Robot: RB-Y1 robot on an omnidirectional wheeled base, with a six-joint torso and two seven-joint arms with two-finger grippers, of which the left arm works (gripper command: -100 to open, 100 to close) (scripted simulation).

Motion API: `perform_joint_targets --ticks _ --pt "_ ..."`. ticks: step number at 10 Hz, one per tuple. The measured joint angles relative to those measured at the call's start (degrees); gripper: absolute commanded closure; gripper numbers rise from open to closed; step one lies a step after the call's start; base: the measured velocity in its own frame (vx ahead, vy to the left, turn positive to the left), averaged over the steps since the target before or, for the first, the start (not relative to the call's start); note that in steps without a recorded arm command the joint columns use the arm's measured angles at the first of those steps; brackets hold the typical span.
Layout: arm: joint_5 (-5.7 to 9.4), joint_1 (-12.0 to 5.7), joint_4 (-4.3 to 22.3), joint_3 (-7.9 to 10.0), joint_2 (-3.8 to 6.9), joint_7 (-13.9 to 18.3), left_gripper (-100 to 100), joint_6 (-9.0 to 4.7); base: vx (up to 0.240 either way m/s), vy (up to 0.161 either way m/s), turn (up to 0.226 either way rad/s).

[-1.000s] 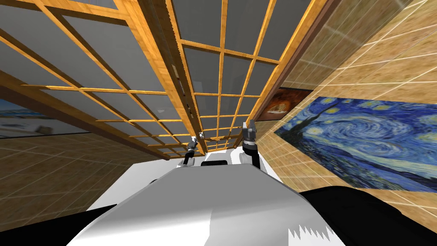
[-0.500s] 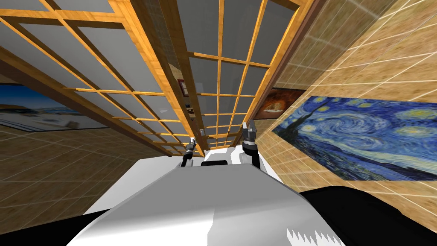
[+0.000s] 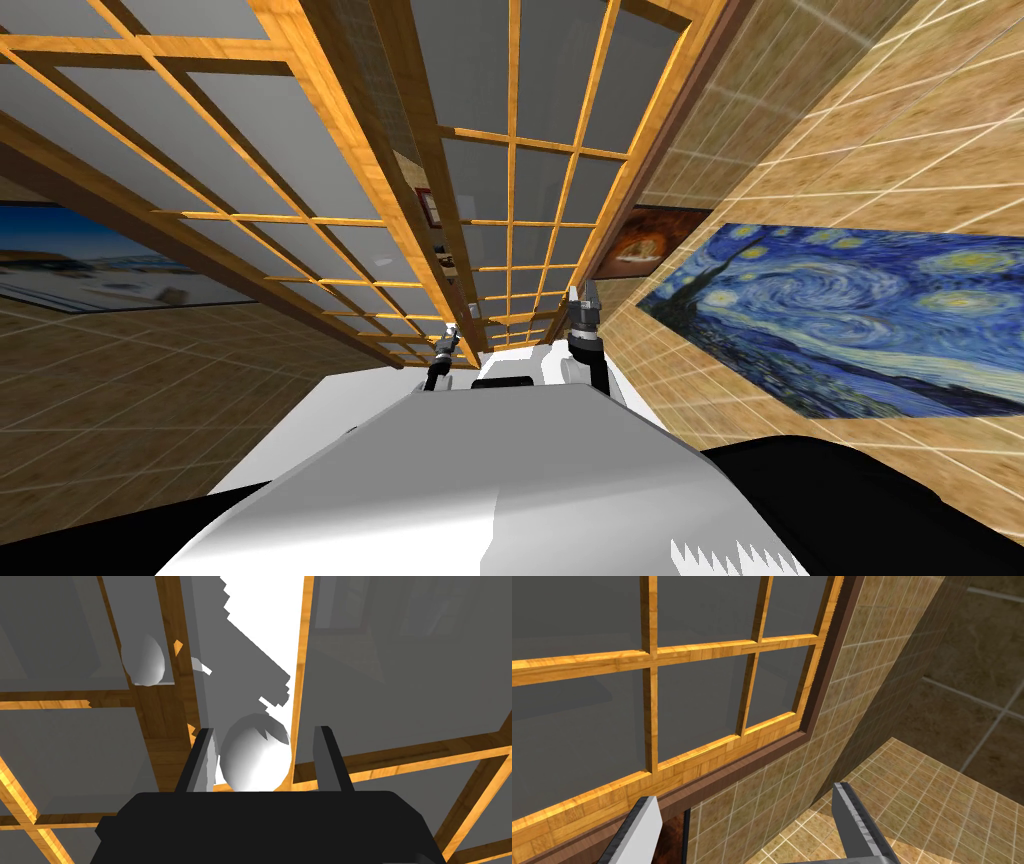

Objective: Pull the door open

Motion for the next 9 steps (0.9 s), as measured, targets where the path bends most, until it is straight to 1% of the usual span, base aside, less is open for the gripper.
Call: perform_joint_targets --ticks 1,2,3,4,5,6,7,8,9 --pt "0.05 1.55 -2.93 -0.11 -0.13 0.75 100 1.35 -0.069 -0.011 0.028" --pt "0.04 2.30 -4.47 -0.16 -0.41 0.88 100 2.69 -0.026 -0.007 0.019" --pt "0.04 2.27 -3.75 -0.25 -0.07 1.17 100 2.55 -0.010 -0.002 0.021" --pt "0.10 2.07 -3.16 -0.13 -0.24 1.02 100 2.35 0.000 0.000 0.000" --pt "0.20 1.11 -1.28 0.00 0.05 0.97 100 1.59 -0.058 -0.019 -0.014" --pt "0.27 3.46 -5.35 -0.22 -0.28 1.75 100 2.99 -0.076 -0.011 0.038" --pt "0.39 3.99 -6.58 -0.33 0.02 2.63 100 3.72 -0.054 0.005 0.020" --pt "0.59 2.99 -4.65 -0.11 0.35 2.85 100 2.50 -0.029 0.012 -0.013" --pt "0.58 3.38 -4.70 -0.14 0.33 2.92 100 2.15 -0.016 0.007 -0.006"
